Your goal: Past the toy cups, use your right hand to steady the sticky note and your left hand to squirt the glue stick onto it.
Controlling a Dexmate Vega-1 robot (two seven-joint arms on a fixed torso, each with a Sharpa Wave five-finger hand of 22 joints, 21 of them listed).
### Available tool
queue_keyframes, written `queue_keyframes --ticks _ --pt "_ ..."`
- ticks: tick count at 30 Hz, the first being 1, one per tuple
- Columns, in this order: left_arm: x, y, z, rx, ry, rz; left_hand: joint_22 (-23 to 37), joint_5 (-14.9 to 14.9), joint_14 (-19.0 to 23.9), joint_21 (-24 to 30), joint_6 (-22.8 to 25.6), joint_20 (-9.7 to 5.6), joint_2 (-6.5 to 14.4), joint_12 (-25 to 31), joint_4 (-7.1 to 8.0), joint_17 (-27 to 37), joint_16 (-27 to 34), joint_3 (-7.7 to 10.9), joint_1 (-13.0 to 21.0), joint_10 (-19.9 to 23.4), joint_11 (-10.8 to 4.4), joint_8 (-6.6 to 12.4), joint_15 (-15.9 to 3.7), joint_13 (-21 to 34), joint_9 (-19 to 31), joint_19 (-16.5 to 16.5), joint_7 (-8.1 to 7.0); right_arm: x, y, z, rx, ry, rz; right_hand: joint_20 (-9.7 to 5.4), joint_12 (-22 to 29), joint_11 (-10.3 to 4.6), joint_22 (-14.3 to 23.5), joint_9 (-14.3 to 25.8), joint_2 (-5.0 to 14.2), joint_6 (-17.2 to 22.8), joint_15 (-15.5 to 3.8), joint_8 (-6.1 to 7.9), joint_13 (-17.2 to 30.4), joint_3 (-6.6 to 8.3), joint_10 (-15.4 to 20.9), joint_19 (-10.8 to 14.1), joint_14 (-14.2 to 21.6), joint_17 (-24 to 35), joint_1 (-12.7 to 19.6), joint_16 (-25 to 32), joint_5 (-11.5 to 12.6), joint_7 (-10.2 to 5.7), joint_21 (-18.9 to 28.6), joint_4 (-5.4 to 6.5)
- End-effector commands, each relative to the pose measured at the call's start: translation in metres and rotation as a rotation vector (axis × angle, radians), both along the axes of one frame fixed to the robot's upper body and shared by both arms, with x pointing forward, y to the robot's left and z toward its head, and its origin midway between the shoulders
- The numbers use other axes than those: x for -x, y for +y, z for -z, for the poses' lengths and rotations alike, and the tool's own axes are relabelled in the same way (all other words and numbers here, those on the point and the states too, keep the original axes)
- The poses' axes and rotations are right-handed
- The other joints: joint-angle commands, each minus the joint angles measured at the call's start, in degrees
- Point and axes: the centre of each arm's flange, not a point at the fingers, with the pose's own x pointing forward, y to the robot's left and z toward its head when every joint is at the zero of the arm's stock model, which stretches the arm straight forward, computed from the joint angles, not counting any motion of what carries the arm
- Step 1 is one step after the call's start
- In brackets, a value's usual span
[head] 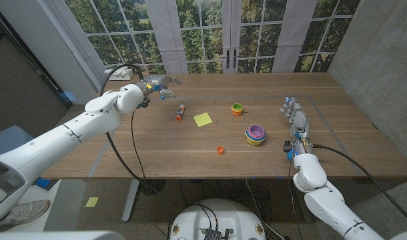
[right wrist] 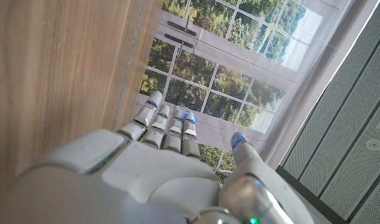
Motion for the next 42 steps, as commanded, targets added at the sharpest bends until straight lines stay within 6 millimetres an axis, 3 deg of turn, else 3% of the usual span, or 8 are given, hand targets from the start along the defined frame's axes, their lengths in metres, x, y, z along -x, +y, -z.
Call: queue_keyframes --ticks 1,13,16,19,26,29,35,42 --pt "0.002 -0.004 -0.014 -0.162 0.006 -0.071 0.0 -0.3 -0.2 1.2 1.8 -7.58 -0.5 0.2 -0.01 -0.5 0.7 -0.68 2.6 2.0 -0.15 0.29 -0.06 0.2 0.2 -0.4 -0.01 0.006 0.005 0.000 -0.022 -0.022 0.044 -1.07 0.2 0.31 0.1 0.2 -0.46 0.4 -0.30 0.18 0.2 -0.11 0.6 0.6 0.8 0.1 0.0 0.4 -0.1 -0.11 -0.2 -0.26" --pt "0.002 -0.004 -0.017 -0.323 0.013 -0.079 -0.8 -0.4 -0.7 2.8 6.9 -7.92 -3.8 -0.4 0.44 -2.2 1.3 -3.75 7.4 3.4 -0.45 1.01 -0.11 0.3 0.4 -2.3 -0.90 0.009 0.014 -0.005 -0.019 -0.040 0.069 -0.85 0.3 0.22 0.2 0.2 -0.45 0.5 -0.12 0.13 0.2 -0.36 1.1 1.3 1.4 0.1 -0.2 0.7 -0.1 0.17 -0.5 -0.39" --pt "0.001 -0.002 -0.017 -0.321 0.032 -0.079 -1.3 -0.4 0.4 3.9 10.3 -8.18 -4.4 0.5 0.86 -1.3 3.5 -5.42 9.5 7.8 -0.49 1.51 -0.03 0.3 0.4 -2.1 -0.68 0.010 0.016 -0.006 -0.022 -0.040 0.074 -0.87 0.3 0.16 0.2 0.2 -0.45 0.5 0.05 0.13 0.2 -0.44 1.2 1.5 1.5 0.1 -0.3 0.8 -0.1 0.16 -0.6 -0.45" --pt "0.000 -0.002 -0.016 -0.332 0.032 -0.077 -1.3 -0.4 0.8 4.9 11.7 -8.25 -4.6 0.5 1.00 -0.6 4.7 -6.39 10.1 8.8 -0.68 1.57 0.01 0.3 0.3 -1.7 -0.35 0.012 0.017 -0.006 -0.017 -0.043 0.077 -0.88 0.3 0.16 0.2 0.2 -0.43 0.5 0.00 0.11 0.2 -0.47 1.2 1.5 1.5 0.1 -0.3 0.8 -0.1 0.18 -0.6 -0.46" --pt "-0.002 -0.005 -0.013 -0.367 0.046 -0.071 -1.5 -0.4 0.3 6.0 11.6 -8.36 -5.8 -0.1 0.90 -0.3 5.9 -8.06 11.5 9.1 -0.96 0.75 0.06 0.4 0.3 -1.9 -1.33 0.017 0.017 -0.007 -0.023 -0.049 0.094 -0.85 0.3 0.13 0.2 0.2 -0.44 0.7 0.00 0.15 0.2 -0.60 1.3 1.8 1.7 0.1 -0.4 0.9 -0.1 0.30 -0.8 -0.54" --pt "-0.003 -0.007 -0.013 -0.379 0.046 -0.069 -1.8 -0.3 -0.1 6.1 12.7 -8.40 -5.9 -0.4 0.94 -0.3 6.3 -8.59 12.6 9.1 -1.08 0.77 0.05 0.4 0.3 -2.4 -2.51 0.018 0.017 -0.007 -0.018 -0.048 0.098 -0.82 0.3 0.16 0.2 0.2 -0.43 0.8 0.05 0.18 0.2 -0.67 1.4 1.8 1.8 0.1 -0.4 1.0 -0.1 0.36 -0.9 -0.58" --pt "-0.007 -0.012 -0.011 -0.414 0.038 -0.059 -2.3 -0.2 -0.8 6.8 15.2 -8.50 -6.2 0.0 0.92 -0.4 7.3 -9.69 15.0 11.7 -1.21 0.90 0.06 0.6 0.3 -2.6 -2.89 0.019 0.017 -0.006 -0.029 -0.046 0.101 -0.86 0.3 0.24 0.2 0.2 -0.41 1.0 0.17 0.19 0.2 -0.82 1.6 2.0 1.9 0.1 -0.6 1.1 -0.1 0.47 -1.2 -0.63" --pt "-0.014 -0.019 -0.005 -0.457 0.038 -0.042 -2.7 -0.1 -1.5 7.0 16.8 -8.52 -5.7 -0.4 0.98 0.1 8.5 -10.14 17.2 11.7 -0.76 0.83 0.08 0.8 0.3 -3.3 -3.50 0.019 0.017 -0.006 -0.018 -0.050 0.107 -0.86 0.3 0.27 0.2 0.2 -0.40 1.2 0.29 0.23 0.2 -0.94 1.8 2.2 2.1 0.1 -0.7 1.2 -0.1 0.62 -1.4 -0.70"
